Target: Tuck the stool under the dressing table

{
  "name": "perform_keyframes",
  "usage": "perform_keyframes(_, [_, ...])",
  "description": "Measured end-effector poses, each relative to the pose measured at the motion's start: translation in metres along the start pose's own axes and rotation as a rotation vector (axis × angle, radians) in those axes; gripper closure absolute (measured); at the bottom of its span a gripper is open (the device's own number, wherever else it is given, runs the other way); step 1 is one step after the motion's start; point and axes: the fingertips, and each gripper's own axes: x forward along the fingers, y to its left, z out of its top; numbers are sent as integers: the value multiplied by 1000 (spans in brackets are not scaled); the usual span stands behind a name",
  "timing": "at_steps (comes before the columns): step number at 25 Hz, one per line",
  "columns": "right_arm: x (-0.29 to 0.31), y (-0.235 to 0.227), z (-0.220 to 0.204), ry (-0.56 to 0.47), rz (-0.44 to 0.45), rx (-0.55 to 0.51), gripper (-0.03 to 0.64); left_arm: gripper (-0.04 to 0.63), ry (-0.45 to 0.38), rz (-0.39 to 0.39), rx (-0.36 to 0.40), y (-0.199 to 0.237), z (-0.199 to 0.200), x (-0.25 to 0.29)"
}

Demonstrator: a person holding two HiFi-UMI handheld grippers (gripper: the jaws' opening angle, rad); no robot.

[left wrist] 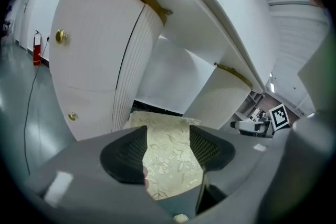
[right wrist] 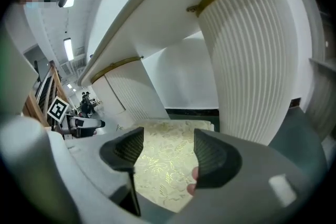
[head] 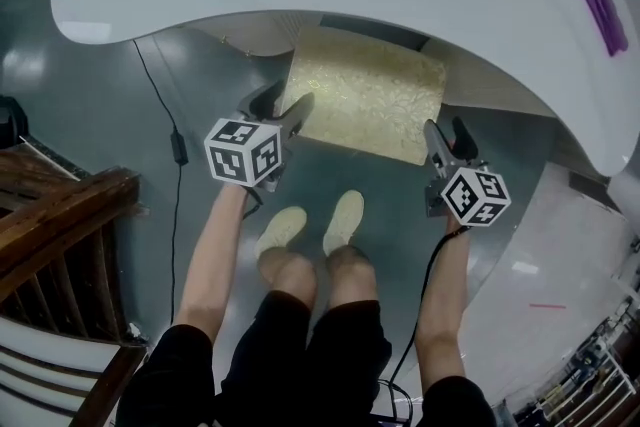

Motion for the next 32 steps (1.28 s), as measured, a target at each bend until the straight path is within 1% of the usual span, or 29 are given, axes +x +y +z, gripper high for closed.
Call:
perform_keyframes(9, [-69,62,56,-21,-32,-85,375,386,-50,-4,38,-57,61,-75])
perform_keyframes(15, [-114,91,93,-49,-69,-138,424,419,-96,5,88,-92,104,-121])
perform_keyframes(17, [-130,102,108,-70,-79,-147,442,431,-112,13,102,-100,118,-138])
perform_keyframes(23, [-173,138,174,-155,-83,-156,483,479,-164,41,147,-130,179,-189])
perform_keyframes(28, [-207,157,221,-224,-106,-187,517,491,-214,38,217,-160,221,-224])
perform_keyframes(32, [-235,177,257,-278,-108,-207,539,520,-252,36,254,-178,251,-247])
